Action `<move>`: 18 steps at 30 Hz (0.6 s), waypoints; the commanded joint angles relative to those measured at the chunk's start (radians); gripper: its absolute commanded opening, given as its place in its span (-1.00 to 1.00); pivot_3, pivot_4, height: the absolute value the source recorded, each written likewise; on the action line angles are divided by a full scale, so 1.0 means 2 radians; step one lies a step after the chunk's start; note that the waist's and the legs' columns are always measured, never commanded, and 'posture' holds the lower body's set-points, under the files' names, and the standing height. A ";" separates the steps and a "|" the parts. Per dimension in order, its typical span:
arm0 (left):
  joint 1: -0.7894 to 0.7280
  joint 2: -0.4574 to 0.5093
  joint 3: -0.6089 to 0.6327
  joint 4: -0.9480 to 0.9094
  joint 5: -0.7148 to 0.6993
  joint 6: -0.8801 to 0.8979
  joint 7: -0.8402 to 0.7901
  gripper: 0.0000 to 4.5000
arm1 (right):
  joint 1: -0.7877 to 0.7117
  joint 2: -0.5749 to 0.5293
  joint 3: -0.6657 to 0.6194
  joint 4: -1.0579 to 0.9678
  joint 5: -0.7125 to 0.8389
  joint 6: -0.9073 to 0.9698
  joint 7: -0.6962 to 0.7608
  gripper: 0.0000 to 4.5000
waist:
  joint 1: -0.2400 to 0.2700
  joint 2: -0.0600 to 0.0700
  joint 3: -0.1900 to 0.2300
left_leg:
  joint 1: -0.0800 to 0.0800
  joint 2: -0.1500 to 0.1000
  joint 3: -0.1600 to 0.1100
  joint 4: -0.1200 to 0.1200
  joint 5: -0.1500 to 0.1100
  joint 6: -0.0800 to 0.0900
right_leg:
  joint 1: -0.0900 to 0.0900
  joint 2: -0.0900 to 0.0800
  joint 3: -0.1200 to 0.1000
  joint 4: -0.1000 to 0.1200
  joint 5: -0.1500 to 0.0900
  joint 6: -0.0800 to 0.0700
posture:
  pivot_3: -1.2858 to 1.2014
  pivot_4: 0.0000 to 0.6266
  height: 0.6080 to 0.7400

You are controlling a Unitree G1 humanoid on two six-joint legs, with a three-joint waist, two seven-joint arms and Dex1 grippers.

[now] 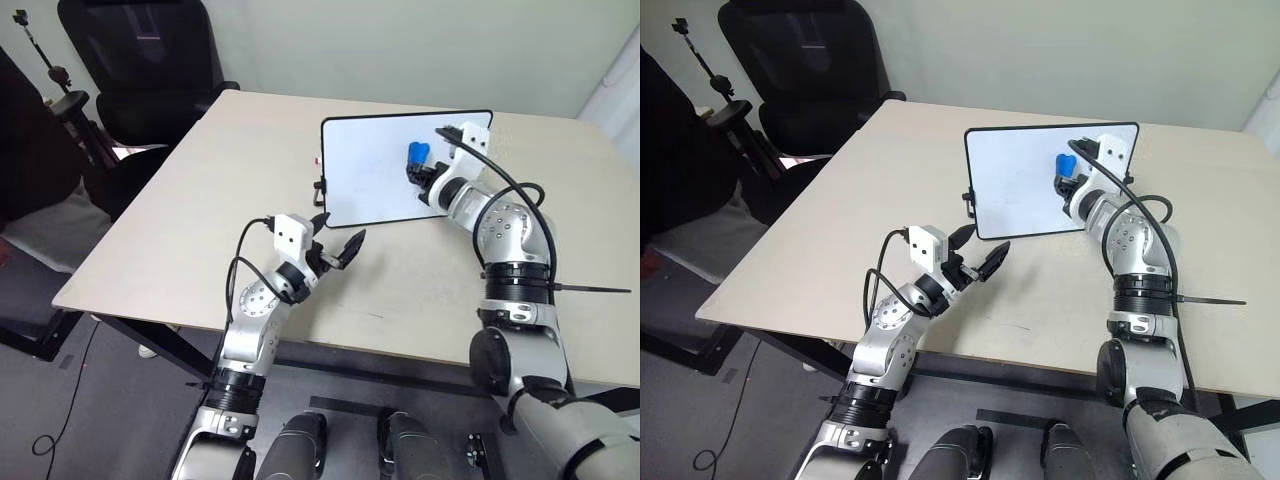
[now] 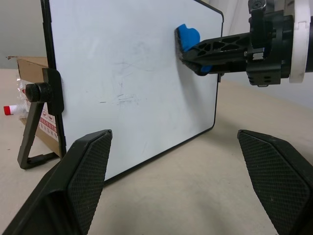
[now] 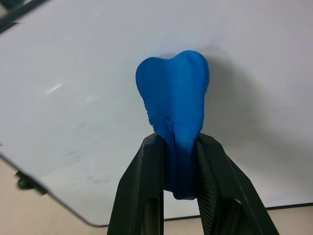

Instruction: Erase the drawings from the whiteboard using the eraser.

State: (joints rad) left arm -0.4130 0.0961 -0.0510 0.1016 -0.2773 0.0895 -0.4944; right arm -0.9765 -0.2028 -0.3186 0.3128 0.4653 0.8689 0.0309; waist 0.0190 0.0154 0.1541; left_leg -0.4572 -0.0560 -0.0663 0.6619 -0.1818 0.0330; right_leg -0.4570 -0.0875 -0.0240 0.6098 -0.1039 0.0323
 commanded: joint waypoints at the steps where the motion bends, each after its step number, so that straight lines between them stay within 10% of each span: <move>1: -0.008 -0.003 0.002 -0.012 -0.003 -0.006 0.000 1.00 | -0.019 -0.008 -0.010 0.000 -0.004 -0.018 -0.008 -0.70 | 0.000 0.000 0.000 | 0.000 0.000 0.000 0.000 0.000 0.000 | 0.000 0.000 0.000 0.000 0.000 0.000 | 0.03 -0.52 1.00; 18: -0.004 -0.005 0.000 -0.019 -0.003 0.000 0.001 1.00 | 0.055 -0.028 -0.036 -0.090 -0.002 0.050 -0.053 -0.70 | 0.001 0.000 0.000 | 0.000 0.000 0.000 0.000 0.000 0.000 | 0.001 0.000 0.000 0.000 0.000 0.000 | 0.03 -0.52 1.00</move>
State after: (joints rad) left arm -0.4145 0.0912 -0.0528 0.1030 -0.2766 0.0914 -0.4936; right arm -0.8674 -0.2457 -0.3718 0.2351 0.4380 0.9320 -0.0594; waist 0.0207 0.0154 0.1541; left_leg -0.4565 -0.0559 -0.0662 0.6621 -0.1815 0.0332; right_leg -0.4558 -0.0875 -0.0240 0.6100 -0.1035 0.0321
